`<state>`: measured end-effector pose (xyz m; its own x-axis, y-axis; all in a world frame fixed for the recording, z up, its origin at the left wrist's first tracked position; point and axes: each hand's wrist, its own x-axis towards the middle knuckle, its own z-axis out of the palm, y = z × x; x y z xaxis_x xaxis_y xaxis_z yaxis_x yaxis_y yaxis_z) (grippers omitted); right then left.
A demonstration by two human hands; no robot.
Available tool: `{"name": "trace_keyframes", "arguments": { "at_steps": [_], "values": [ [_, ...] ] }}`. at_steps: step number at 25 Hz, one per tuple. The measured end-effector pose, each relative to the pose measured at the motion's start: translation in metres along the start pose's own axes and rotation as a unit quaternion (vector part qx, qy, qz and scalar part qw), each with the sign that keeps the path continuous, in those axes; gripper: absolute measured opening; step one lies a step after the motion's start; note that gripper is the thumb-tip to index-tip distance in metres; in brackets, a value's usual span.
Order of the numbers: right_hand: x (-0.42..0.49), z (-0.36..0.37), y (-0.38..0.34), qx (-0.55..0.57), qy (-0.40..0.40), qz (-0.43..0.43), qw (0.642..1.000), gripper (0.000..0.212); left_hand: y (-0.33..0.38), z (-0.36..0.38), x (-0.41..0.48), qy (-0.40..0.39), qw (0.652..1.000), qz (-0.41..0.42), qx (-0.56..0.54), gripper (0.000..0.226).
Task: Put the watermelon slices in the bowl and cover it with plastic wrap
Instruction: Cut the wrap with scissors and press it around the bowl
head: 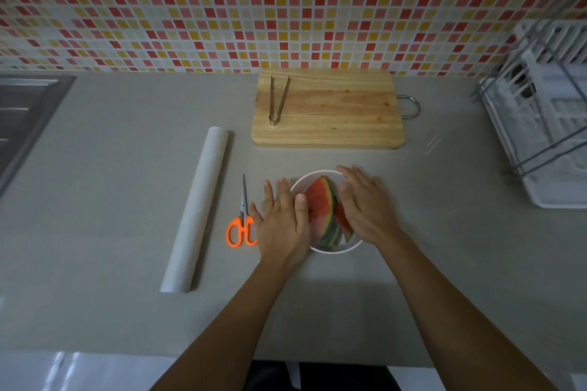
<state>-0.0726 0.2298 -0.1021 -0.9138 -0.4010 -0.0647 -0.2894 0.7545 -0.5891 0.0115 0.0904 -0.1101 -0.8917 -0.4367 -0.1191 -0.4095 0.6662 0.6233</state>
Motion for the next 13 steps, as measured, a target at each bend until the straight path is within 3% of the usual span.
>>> {"name": "trace_keyframes", "arguments": {
  "at_steps": [4, 6, 8, 11, 13],
  "values": [
    [-0.008, 0.000, -0.003, 0.020, 0.028, 0.028, 0.999, 0.073, 0.001, -0.004, -0.002, 0.061, 0.992, -0.076, -0.084, 0.078],
    [-0.014, -0.001, -0.003, 0.071, 0.034, 0.024, 0.997, 0.071, -0.007, -0.002, -0.017, 0.074, 0.988, 0.013, -0.135, 0.071],
    [-0.024, 0.001, -0.003, 0.113, 0.033, 0.023, 0.993, 0.070, -0.014, 0.002, -0.025, 0.023, 0.990, 0.091, -0.106, 0.063],
    [-0.041, 0.007, 0.000, 0.116, 0.144, 0.104, 0.977, 0.075, -0.013, 0.000, 0.011, 0.004, 0.991, 0.103, -0.085, 0.060],
    [-0.046, 0.012, 0.000, 0.118, 0.204, 0.122, 0.964, 0.074, -0.009, -0.010, 0.036, -0.018, 0.982, 0.116, -0.150, 0.059]
  ]
}}
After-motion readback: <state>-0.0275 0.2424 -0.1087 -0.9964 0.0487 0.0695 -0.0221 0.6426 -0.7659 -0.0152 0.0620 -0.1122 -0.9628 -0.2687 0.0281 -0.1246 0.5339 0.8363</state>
